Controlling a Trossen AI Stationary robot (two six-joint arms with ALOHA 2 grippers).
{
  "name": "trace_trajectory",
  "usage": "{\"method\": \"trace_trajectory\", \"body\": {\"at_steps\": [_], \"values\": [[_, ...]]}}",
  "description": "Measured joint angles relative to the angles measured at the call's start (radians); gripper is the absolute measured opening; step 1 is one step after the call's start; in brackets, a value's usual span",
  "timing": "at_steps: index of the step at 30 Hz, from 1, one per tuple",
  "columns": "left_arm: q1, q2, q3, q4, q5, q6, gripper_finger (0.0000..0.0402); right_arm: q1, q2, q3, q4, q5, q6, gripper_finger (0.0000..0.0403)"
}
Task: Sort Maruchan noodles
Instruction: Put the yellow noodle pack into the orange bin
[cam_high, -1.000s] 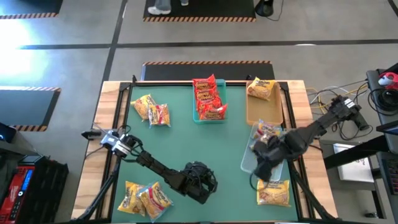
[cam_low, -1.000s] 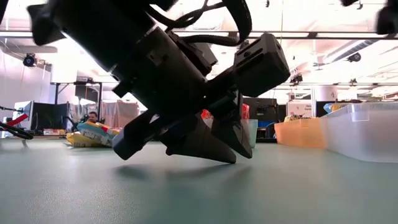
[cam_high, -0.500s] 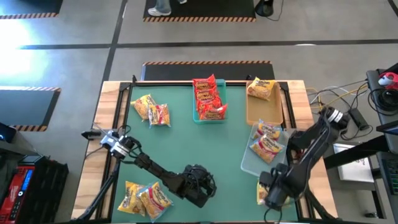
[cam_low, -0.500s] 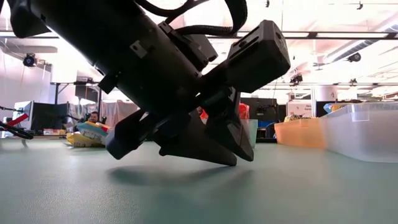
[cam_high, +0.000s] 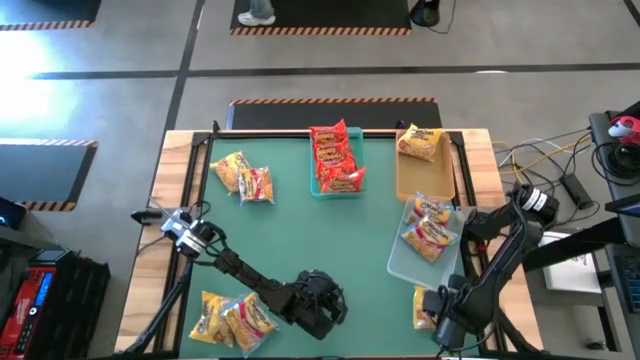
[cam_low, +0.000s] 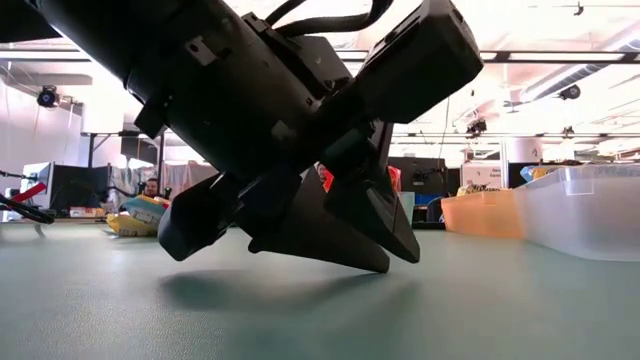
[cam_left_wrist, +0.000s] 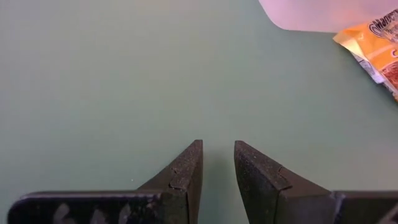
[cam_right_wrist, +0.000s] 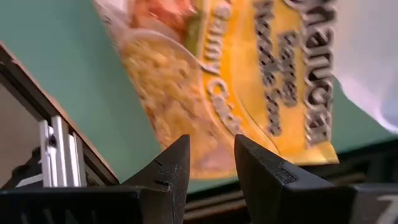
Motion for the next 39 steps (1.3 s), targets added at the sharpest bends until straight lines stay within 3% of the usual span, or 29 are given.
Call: {"method": "trace_trajectory", "body": {"at_steps": [15,23,39], "values": [[-0.020,0.001,0.033,0.002,0.014,0.044,0.0075,0.000,0.003,-0.005,0.141,0.171,0.004,0.0079],[-0.030,0.001,0.034,0.003,0.013,0.045,0.0075,0.016,-0.001,-0.001,0.132,0.039,0.005,0.0073],[-0.030,0.001,0.034,-0.005,0.009,0.049,0.0075,0.023,0.095,0.004,0.073,0.038,-0.012,0.0069]]}}
